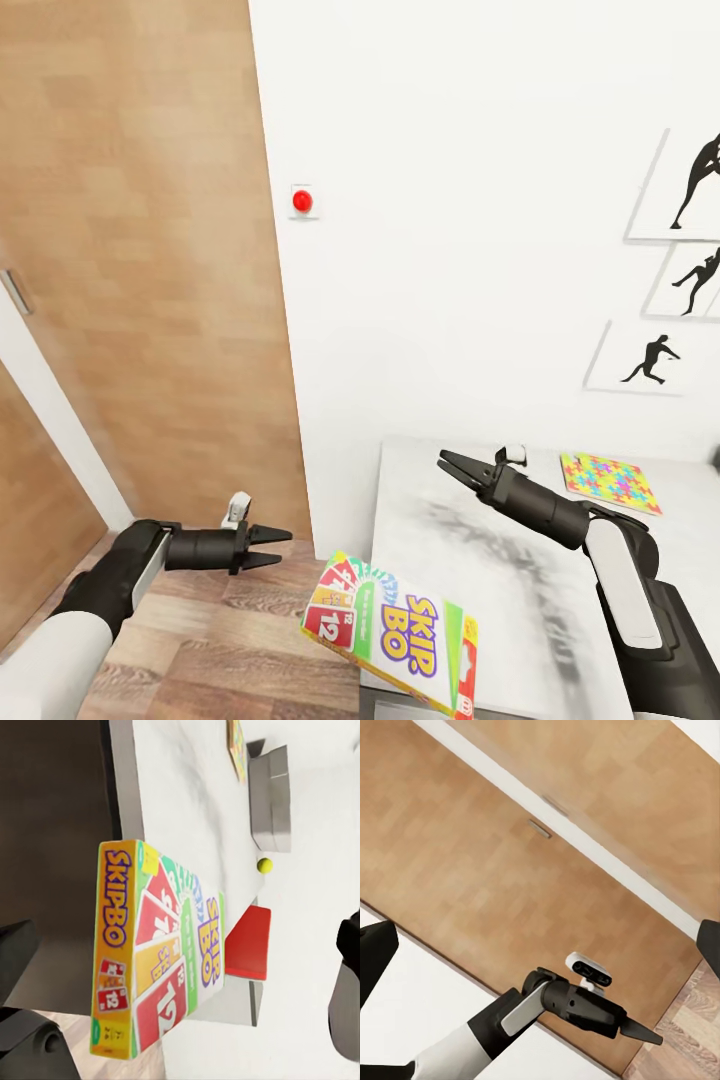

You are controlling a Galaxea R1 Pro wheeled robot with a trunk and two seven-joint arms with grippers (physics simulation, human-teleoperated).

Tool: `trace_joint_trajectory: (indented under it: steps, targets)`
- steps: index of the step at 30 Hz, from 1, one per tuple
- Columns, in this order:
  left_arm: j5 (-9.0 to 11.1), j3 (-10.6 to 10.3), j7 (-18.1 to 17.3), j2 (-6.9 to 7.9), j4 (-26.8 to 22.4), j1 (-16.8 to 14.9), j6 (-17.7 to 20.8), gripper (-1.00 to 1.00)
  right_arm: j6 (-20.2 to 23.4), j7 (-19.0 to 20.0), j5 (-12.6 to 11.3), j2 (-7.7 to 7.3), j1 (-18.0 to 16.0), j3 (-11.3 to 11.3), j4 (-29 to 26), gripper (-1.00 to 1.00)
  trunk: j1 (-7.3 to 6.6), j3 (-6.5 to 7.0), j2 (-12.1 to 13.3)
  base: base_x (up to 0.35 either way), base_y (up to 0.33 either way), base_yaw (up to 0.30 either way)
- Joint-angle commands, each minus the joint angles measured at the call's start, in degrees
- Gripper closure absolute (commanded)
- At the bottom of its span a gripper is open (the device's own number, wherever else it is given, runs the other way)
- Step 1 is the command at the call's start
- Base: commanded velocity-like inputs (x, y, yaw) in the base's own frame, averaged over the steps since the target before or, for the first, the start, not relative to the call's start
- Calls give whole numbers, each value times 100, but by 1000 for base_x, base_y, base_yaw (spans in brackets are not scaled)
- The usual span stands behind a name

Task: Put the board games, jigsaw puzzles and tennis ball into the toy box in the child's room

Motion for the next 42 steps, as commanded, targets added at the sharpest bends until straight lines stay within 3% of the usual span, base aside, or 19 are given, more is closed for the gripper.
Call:
trace_joint_trajectory:
  steps: [1,28,42]
  targets:
    - [15,-3,-12,1,-1,-3,55,-100,23,28,17,0,-5,-6,0,-100,0,-6,-4,0,0,0]
    - [6,-3,-22,1,-1,-3,54,-100,18,28,16,9,-5,-6,0,-100,0,-6,-4,-42,0,0]
    - [3,-3,-22,1,-1,-3,54,-100,22,28,10,9,-5,-6,0,-100,308,-257,-565,0,0,0]
